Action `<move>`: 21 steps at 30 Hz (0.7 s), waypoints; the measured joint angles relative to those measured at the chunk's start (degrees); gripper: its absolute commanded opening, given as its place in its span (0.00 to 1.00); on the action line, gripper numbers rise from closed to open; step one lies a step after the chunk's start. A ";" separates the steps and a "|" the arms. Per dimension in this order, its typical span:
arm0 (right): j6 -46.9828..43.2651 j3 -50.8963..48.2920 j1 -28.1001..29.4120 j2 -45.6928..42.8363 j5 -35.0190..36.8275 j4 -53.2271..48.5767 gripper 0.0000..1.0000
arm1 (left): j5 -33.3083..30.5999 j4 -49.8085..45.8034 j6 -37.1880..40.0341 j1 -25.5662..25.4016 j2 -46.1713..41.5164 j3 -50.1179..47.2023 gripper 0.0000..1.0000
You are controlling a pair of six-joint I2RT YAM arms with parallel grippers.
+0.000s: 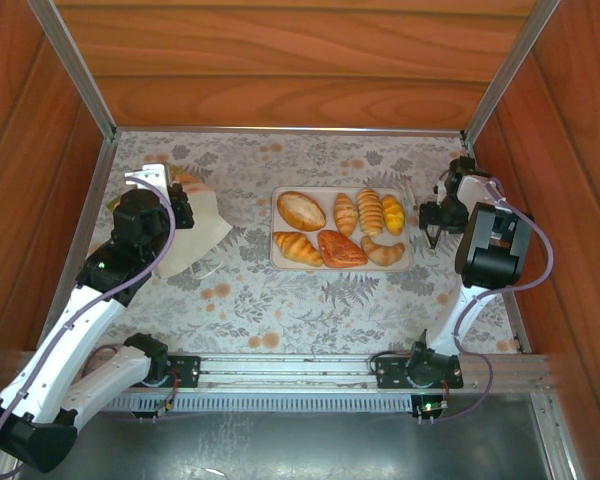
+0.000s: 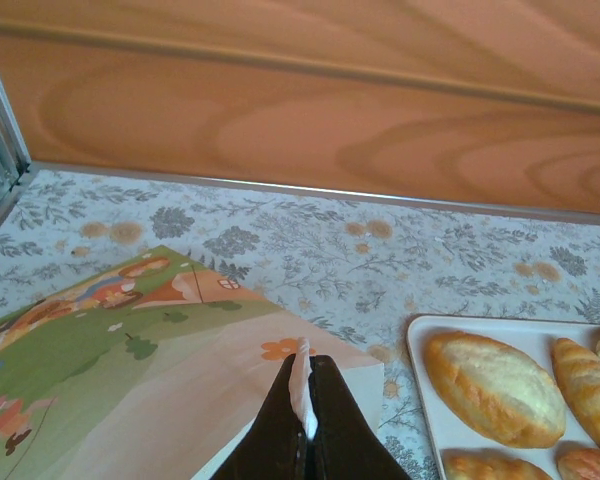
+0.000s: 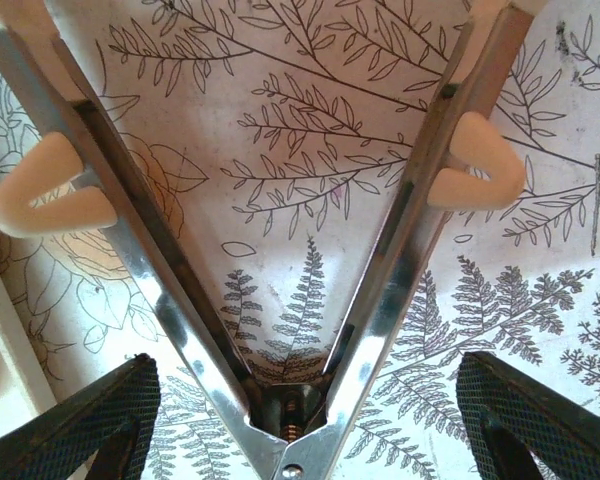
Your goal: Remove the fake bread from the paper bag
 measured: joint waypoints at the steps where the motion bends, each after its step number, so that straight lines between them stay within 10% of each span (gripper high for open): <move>1: 0.15 0.00 0.00 0.00 -0.09 -0.15 0.83 | 0.00 0.00 0.00 0.00 0.00 0.02 0.00; 10: 4.04 -3.21 0.00 -15.13 -5.73 0.66 0.80 | 0.37 -0.57 0.39 0.00 1.33 2.86 0.00; 21: 17.18 -15.72 2.43 -40.89 -34.29 9.84 0.76 | 2.14 -1.05 2.89 0.11 6.73 11.15 0.00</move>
